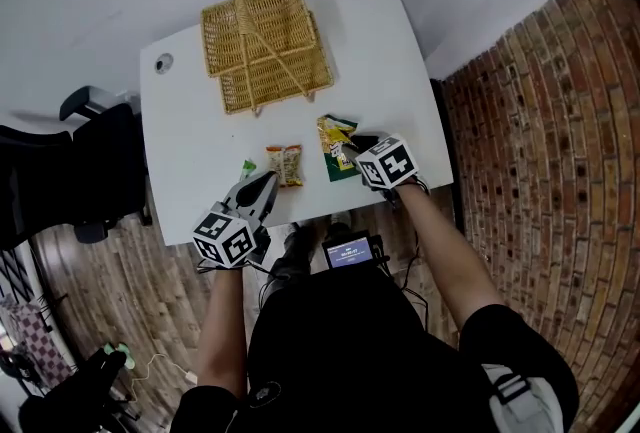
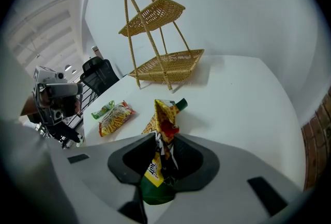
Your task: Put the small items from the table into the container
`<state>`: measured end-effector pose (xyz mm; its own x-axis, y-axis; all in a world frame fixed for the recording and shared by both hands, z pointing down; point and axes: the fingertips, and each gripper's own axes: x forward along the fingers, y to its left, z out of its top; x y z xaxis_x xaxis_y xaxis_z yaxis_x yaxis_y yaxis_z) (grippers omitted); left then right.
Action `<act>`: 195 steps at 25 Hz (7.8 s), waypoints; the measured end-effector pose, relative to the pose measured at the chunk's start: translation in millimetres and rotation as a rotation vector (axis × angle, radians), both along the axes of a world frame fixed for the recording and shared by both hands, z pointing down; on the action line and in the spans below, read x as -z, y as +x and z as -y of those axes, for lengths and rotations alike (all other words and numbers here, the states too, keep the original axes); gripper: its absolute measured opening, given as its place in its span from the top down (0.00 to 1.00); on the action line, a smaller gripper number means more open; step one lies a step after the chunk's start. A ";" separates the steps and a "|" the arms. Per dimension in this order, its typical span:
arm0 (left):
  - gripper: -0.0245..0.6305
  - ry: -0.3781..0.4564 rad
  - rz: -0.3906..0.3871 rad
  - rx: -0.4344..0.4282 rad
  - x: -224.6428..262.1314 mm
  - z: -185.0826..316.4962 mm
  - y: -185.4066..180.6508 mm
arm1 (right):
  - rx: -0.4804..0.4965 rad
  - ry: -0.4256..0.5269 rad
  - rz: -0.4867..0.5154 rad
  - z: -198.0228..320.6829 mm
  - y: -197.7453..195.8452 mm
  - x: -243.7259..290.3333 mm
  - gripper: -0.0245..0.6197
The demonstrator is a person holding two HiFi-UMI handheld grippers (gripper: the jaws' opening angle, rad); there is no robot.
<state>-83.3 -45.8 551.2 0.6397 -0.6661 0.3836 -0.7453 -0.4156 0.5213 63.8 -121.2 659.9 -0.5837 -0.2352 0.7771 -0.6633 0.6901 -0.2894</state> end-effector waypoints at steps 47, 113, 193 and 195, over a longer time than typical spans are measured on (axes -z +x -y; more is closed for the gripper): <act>0.95 0.086 -0.011 0.032 27.0 32.9 -9.6 | -0.061 0.098 0.097 60.8 6.7 82.8 0.88; 0.95 0.048 0.044 0.131 12.9 97.3 -54.9 | 0.122 0.232 -0.066 191.4 -103.1 40.3 0.88; 0.95 0.106 0.009 0.125 30.8 25.5 -52.5 | -0.089 0.130 0.323 -10.5 -55.0 121.5 0.93; 0.95 0.105 0.018 0.125 29.2 24.3 -54.1 | -0.085 0.129 0.327 -11.6 -56.5 121.5 0.93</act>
<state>-137.4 -70.1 522.0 0.5433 -0.7771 0.3177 -0.8032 -0.3710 0.4661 7.3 -109.5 538.3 -0.7709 -0.3775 0.5131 -0.6066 0.6809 -0.4104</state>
